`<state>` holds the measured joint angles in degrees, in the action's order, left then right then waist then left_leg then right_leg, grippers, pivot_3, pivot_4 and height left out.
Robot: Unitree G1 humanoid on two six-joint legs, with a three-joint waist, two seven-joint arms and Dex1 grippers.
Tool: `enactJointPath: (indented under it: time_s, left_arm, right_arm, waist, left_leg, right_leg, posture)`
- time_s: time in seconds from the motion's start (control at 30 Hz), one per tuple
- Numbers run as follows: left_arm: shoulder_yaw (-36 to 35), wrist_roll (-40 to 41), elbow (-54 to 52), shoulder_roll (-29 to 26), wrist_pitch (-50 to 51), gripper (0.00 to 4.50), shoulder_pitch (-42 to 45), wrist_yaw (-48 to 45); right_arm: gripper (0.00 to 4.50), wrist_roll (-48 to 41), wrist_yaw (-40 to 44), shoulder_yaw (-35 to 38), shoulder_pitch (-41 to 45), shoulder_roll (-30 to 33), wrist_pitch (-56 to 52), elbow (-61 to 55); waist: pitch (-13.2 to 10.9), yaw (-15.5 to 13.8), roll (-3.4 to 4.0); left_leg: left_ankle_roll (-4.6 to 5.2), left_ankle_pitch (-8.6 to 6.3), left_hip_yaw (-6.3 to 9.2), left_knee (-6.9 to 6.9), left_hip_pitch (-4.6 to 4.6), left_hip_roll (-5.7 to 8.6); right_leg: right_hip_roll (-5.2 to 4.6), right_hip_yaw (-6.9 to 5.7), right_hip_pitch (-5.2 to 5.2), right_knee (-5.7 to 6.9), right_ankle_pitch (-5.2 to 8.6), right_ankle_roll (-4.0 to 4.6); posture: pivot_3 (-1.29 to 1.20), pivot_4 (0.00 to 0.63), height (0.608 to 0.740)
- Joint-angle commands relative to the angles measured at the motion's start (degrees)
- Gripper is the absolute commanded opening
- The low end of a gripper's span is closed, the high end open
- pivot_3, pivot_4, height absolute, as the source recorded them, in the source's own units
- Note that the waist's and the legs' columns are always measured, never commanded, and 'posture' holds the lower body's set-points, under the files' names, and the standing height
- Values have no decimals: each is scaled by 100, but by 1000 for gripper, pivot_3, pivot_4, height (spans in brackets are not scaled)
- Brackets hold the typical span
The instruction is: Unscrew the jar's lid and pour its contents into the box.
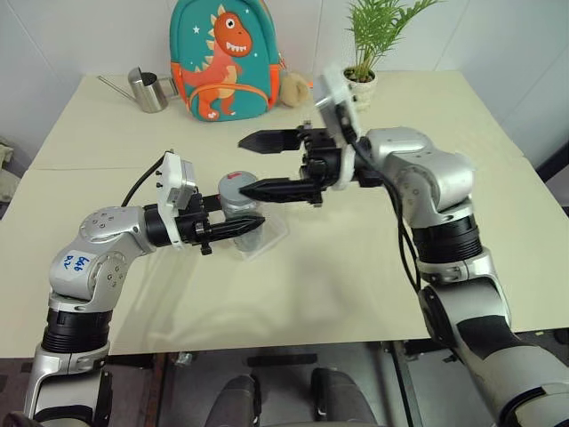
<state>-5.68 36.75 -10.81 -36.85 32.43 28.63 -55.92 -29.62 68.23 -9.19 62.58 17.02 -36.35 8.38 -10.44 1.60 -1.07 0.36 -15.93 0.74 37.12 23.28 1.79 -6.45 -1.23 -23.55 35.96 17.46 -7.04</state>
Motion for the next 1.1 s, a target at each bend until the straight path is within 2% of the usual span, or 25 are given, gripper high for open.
enactJointPath:
  time_s: [0.03,0.47,1.1]
  left_arm:
    - [-33,59,-211,-2,-64,1906,43,-23]
    - [-35,73,-226,-25,-32,1906,32,-33]
    - [-60,71,-204,-56,-49,1906,49,-30]
  right_arm:
    - [4472,202,-126,-156,262,-176,211,-44]
    - [4472,453,-128,-339,370,-470,318,152]
    - [4472,436,114,-25,217,140,327,376]
  waist:
    - [0,0,0]
    - [0,2,0]
    - [0,6,0]
  left_leg:
    - [0,0,-1,0,0,1]
    - [0,0,4,-2,0,2]
    - [1,0,2,-3,0,2]
  right_leg:
    - [0,0,0,0,0,0]
    - [2,-2,-1,1,0,0]
    - [2,-2,-1,0,0,0]
  posture:
    - [0,150,740]
    - [0,150,740]
    - [0,150,740]
